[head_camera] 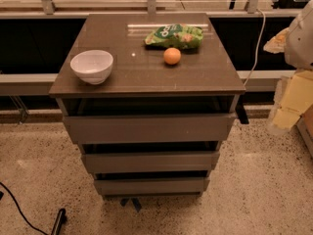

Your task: Pick orange from middle drawer and place on counter

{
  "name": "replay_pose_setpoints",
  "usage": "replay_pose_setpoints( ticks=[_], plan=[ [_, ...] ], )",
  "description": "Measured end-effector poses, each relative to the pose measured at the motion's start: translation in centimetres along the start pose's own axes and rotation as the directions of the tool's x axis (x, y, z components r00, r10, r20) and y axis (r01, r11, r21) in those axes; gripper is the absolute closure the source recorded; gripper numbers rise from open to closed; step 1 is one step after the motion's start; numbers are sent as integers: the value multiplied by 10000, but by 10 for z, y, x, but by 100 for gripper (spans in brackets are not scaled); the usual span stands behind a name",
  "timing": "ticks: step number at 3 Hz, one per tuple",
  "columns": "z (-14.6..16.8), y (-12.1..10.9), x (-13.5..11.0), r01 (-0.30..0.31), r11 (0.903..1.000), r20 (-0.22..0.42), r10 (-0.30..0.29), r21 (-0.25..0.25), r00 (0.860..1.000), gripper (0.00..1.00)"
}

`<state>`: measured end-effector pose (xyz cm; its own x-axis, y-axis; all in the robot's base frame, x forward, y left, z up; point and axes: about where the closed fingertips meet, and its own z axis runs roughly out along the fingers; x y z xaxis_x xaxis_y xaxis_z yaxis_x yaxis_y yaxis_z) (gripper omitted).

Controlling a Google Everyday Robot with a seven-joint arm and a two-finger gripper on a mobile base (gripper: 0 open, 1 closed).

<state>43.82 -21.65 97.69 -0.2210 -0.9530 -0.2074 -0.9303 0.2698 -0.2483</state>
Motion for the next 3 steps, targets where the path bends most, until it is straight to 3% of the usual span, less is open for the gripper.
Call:
replay_pose_setpoints(
  ticks=[2, 3],
  plan=[
    [6, -10, -12, 225, 9997, 260, -226, 34, 9994, 0],
    [28, -65, -58, 791, 9959, 802, -824, 433, 9934, 0]
  ],
)
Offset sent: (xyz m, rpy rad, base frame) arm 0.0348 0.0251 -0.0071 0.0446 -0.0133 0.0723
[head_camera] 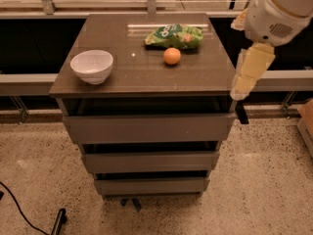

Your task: Pick orange from middle drawer and place on counter

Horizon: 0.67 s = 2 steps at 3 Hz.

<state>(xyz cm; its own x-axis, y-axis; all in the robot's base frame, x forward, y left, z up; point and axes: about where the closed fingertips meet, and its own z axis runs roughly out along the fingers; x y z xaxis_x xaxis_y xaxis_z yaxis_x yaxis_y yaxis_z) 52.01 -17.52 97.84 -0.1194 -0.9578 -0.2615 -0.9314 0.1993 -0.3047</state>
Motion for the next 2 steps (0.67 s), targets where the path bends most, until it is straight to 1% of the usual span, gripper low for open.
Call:
replay_pose_setpoints(
  ticks=[1, 2],
  plan=[
    [19, -56, -41, 492, 9983, 659, -511, 308, 9965, 0],
    [42, -106, -78, 387, 9979, 1890, -479, 521, 9808, 0]
  ],
)
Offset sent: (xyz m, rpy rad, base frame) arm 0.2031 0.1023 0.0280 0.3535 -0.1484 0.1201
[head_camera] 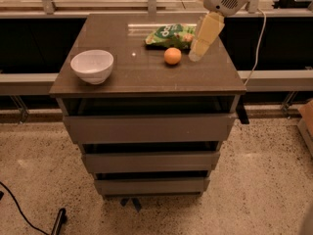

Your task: Pick orange from middle drawer and place on counter

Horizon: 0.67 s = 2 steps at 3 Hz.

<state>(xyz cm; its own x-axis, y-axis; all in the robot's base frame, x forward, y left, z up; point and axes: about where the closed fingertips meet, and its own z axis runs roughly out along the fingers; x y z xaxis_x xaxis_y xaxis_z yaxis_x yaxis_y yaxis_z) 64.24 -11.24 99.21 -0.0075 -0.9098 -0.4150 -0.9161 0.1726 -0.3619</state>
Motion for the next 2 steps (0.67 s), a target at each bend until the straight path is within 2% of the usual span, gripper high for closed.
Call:
replay_pose_setpoints(
  ticks=[1, 2],
  plan=[
    [37, -34, -4, -928, 9956, 1146, 911, 96, 9892, 0],
    [72, -56, 10, -2125, 9771, 2234, 2065, 30, 9526, 0]
  ],
)
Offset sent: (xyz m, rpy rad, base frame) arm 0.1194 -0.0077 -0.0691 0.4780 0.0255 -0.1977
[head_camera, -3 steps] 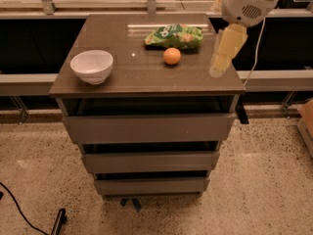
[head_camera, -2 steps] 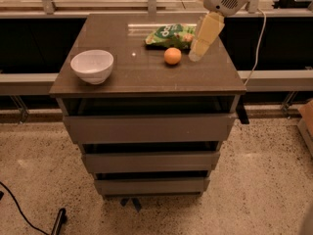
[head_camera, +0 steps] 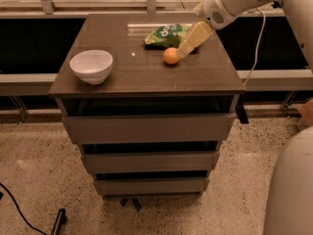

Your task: Pick orange from middle drawer and place on counter

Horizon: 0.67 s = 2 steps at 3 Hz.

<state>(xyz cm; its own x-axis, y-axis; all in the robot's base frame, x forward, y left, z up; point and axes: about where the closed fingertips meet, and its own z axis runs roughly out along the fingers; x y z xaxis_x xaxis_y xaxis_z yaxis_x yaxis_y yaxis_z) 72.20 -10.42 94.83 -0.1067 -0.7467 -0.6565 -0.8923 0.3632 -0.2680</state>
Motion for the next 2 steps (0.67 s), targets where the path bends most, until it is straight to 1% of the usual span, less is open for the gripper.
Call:
replay_pose_setpoints(
  ticks=[1, 2],
  plan=[
    [22, -12, 10, -520, 9986, 541, 512, 137, 9972, 0],
    [59, -17, 18, -821, 9966, 728, 817, 27, 9940, 2]
  ],
)
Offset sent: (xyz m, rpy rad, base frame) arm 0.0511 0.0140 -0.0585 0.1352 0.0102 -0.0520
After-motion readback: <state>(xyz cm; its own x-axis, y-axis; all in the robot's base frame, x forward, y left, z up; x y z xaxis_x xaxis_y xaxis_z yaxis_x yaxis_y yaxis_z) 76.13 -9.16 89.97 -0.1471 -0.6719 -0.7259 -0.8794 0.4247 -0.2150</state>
